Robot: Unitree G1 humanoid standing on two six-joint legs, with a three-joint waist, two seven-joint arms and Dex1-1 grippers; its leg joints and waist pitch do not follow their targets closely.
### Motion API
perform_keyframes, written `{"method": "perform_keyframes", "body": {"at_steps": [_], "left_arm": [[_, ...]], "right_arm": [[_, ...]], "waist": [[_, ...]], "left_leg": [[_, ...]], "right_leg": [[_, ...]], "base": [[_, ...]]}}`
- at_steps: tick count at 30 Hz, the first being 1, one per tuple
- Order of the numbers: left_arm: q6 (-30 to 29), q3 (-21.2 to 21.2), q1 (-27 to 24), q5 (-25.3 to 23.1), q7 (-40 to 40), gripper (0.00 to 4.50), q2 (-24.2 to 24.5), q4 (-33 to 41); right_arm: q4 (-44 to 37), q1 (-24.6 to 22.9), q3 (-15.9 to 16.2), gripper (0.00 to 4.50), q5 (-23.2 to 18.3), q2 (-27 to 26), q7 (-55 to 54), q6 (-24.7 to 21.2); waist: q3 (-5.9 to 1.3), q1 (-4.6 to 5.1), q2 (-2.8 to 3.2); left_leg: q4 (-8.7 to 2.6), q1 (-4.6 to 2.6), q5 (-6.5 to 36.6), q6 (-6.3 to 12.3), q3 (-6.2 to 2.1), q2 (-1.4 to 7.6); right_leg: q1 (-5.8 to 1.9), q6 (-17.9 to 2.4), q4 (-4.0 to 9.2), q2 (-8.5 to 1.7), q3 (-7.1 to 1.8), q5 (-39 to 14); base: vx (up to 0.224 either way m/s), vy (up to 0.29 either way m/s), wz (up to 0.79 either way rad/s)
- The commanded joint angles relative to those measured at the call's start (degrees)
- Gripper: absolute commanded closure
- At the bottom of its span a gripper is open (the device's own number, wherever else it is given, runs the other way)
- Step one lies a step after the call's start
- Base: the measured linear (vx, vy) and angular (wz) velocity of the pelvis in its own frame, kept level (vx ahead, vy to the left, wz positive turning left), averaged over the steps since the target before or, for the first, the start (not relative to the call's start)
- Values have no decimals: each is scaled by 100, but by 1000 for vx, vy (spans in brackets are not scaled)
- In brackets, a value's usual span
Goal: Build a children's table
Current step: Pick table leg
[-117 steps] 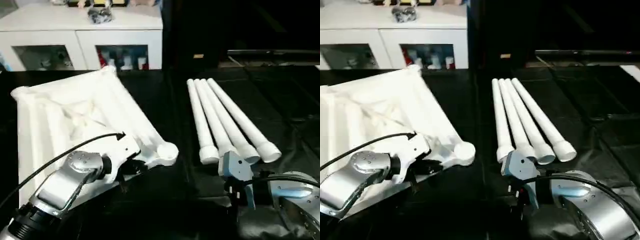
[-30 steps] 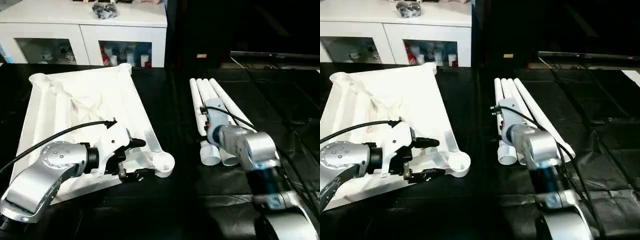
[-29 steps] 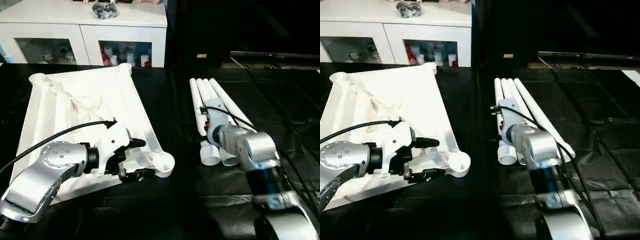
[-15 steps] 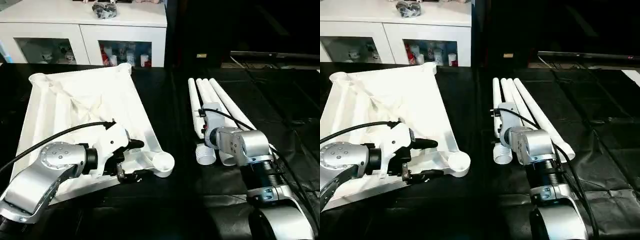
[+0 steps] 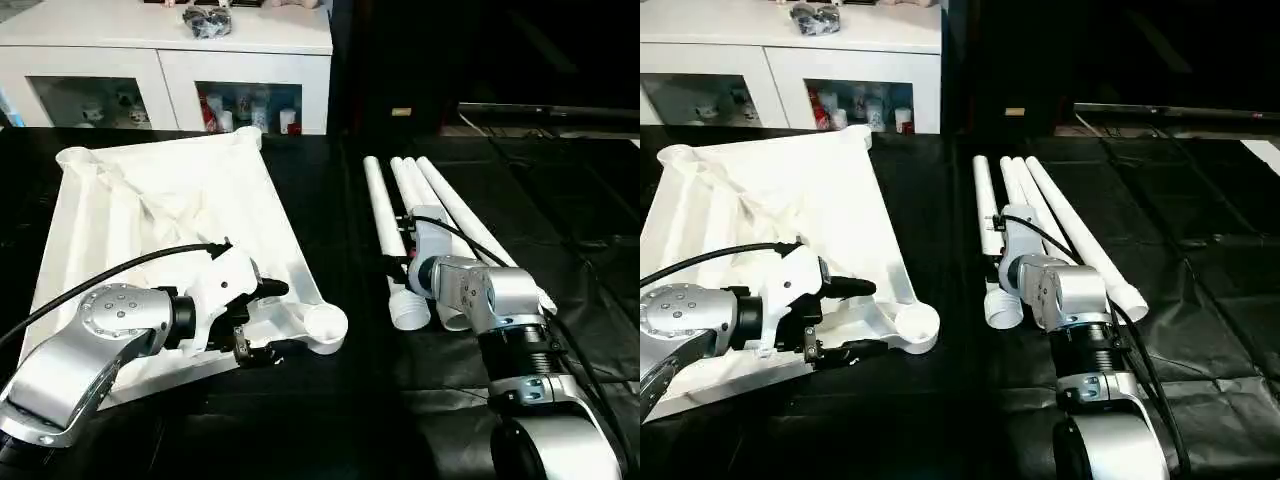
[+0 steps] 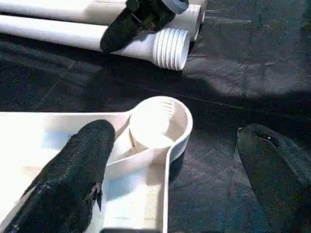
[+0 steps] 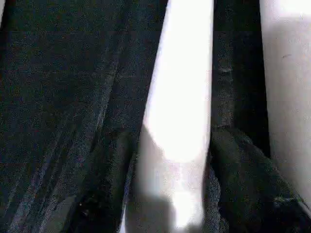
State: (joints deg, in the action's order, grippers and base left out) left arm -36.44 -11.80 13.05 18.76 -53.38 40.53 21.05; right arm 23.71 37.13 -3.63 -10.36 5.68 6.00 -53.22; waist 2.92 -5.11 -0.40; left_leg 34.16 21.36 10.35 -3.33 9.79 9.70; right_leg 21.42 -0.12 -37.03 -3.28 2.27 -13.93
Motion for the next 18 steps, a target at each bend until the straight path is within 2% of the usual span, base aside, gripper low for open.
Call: {"method": "perform_keyframes", "body": {"at_steps": [1, 5, 8, 10, 13, 16, 18], "left_arm": [[-58, -54, 52, -31, 25, 0, 30, 75], [-73, -62, 68, -31, 54, 0, -5, 72], [-76, -60, 78, -38, 71, 0, -16, 68], [-74, -45, 98, -47, 105, 0, -38, 52], [-78, -23, 115, -48, 140, 0, -64, 31], [-69, -11, 129, -62, 170, 0, -87, -5], [-50, -23, 146, -74, 196, 0, -111, -41]], "right_arm": [[7, -2, 19, 221, 32, -3, -31, -99], [-7, -16, 49, 253, 31, -2, 44, 4], [13, -6, 62, 265, 32, 16, 80, 18], [14, 9, 56, 267, 29, 33, 109, 43], [-42, 8, 40, 268, 54, 56, 97, 213], [-135, 44, -126, 269, -8, 44, 22, 265], [-244, 46, -309, 269, -193, -14, 137, 566]], "waist": [[-334, -5, 74], [-325, -2, 51], [-321, -5, 61], [-318, -3, 41], [-326, -6, 44], [-334, -8, 44], [-355, -8, 58]], "left_leg": [[-434, -109, 840, -540, -91, 267], [-440, -107, 902, -536, -88, 270], [-443, -115, 939, -530, -90, 273], [-447, -109, 947, -530, -90, 276], [-440, -104, 889, -527, -89, 274], [-427, -100, 768, -495, -83, 271], [-409, -91, 651, -469, -81, 267]], "right_leg": [[-174, -936, 396, -418, -276, -138], [-172, -935, 410, -420, -279, -189], [-162, -923, 414, -422, -280, -295], [-167, -917, 421, -427, -283, -353], [-169, -908, 411, -428, -281, -287], [-173, -909, 401, -423, -282, -135], [-183, -913, 377, -420, -281, 99]], "base": [[0, 0, 0], [0, 0, 0], [0, 0, 0], [0, 0, 0], [0, 0, 0], [0, 0, 0], [0, 0, 0]]}}
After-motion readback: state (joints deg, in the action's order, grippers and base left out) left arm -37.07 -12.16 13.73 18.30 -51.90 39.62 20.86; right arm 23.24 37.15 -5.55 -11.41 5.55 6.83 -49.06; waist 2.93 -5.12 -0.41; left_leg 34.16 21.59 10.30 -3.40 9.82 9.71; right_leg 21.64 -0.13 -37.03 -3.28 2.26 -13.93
